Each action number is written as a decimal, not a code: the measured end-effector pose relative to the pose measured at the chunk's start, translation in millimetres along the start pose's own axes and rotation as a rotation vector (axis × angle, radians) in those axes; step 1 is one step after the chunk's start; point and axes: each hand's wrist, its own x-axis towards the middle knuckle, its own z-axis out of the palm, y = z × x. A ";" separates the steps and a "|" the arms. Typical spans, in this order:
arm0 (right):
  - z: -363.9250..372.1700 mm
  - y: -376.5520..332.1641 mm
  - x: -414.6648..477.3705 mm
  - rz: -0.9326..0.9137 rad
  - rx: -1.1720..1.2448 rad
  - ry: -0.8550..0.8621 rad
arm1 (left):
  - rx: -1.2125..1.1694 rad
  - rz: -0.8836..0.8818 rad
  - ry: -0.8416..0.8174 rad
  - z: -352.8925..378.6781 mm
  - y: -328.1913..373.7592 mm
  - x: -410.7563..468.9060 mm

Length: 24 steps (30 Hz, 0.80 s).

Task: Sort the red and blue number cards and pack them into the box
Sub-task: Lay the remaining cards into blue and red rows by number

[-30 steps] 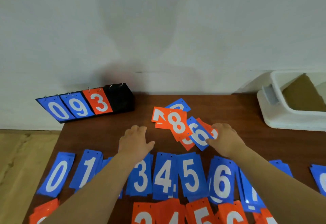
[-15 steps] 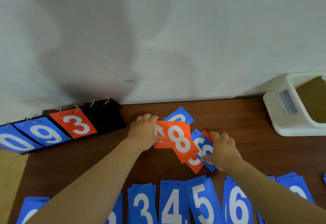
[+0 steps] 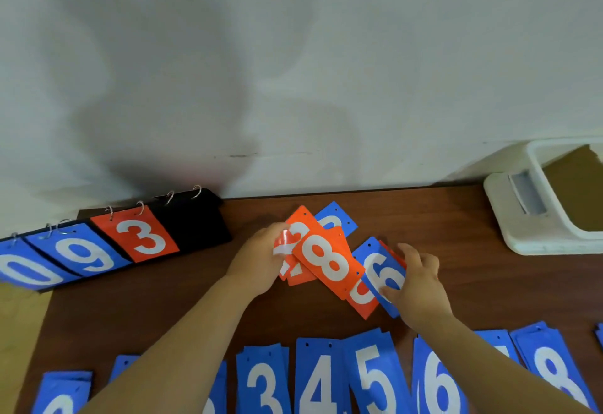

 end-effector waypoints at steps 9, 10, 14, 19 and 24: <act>-42.9 15.4 -33.9 -0.025 0.325 0.095 | -0.076 -0.115 0.305 -15.5 21.2 -80.3; -51.1 16.8 -39.7 -0.048 0.354 0.121 | -0.099 -0.121 0.326 -16.2 27.2 -91.4; -84.3 22.3 -69.5 -0.172 0.433 0.192 | -0.230 -0.106 0.409 -10.5 62.0 -141.4; -133.1 35.2 -120.0 -0.325 0.525 0.177 | -0.385 -0.015 0.489 14.2 121.7 -211.1; -174.0 66.1 -168.2 -0.473 0.638 0.107 | -0.502 0.068 0.557 51.5 189.1 -264.9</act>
